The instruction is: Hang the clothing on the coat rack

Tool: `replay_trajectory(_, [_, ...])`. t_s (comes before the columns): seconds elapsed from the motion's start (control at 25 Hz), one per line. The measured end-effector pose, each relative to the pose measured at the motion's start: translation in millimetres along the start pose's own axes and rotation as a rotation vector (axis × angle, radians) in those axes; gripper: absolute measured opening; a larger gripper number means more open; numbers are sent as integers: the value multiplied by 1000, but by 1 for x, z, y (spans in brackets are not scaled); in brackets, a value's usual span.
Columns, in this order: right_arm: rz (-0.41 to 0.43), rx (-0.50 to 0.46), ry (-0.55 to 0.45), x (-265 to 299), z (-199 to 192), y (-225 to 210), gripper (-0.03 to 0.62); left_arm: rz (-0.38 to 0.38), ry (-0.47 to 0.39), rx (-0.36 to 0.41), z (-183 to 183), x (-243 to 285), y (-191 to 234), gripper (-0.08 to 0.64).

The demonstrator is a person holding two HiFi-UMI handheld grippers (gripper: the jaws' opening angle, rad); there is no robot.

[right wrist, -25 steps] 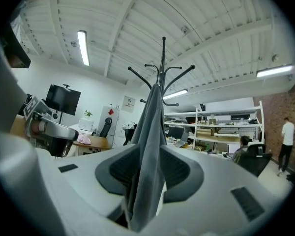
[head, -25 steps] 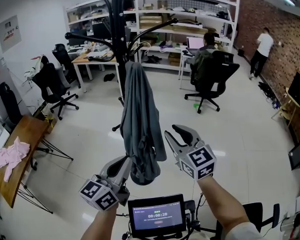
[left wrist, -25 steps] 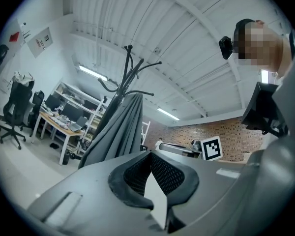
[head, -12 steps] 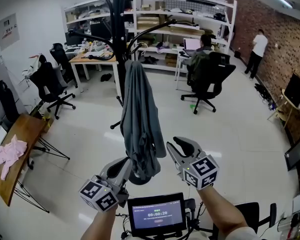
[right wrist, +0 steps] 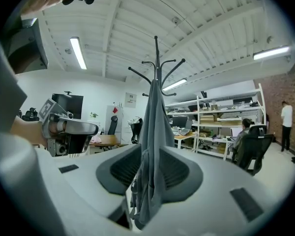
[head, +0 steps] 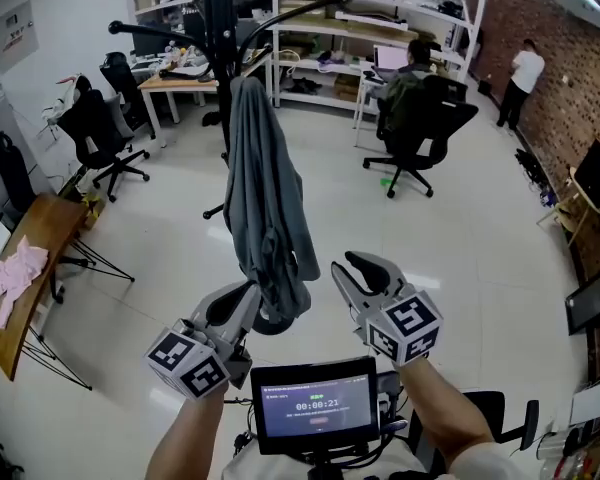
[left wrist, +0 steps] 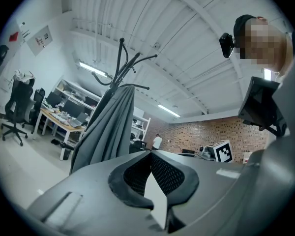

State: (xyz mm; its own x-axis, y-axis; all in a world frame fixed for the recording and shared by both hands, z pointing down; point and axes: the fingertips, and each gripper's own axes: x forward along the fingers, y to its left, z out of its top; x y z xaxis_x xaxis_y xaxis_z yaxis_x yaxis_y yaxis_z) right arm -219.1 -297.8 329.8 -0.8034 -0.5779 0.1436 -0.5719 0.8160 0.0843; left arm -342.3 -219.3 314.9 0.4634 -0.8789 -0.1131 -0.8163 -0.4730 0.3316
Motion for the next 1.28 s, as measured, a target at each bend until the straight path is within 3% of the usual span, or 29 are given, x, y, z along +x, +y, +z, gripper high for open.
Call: replay_trajectory(1.28, [46,69,7,-91,-17,3,103,-19,79,-2,-34,34,-77,2])
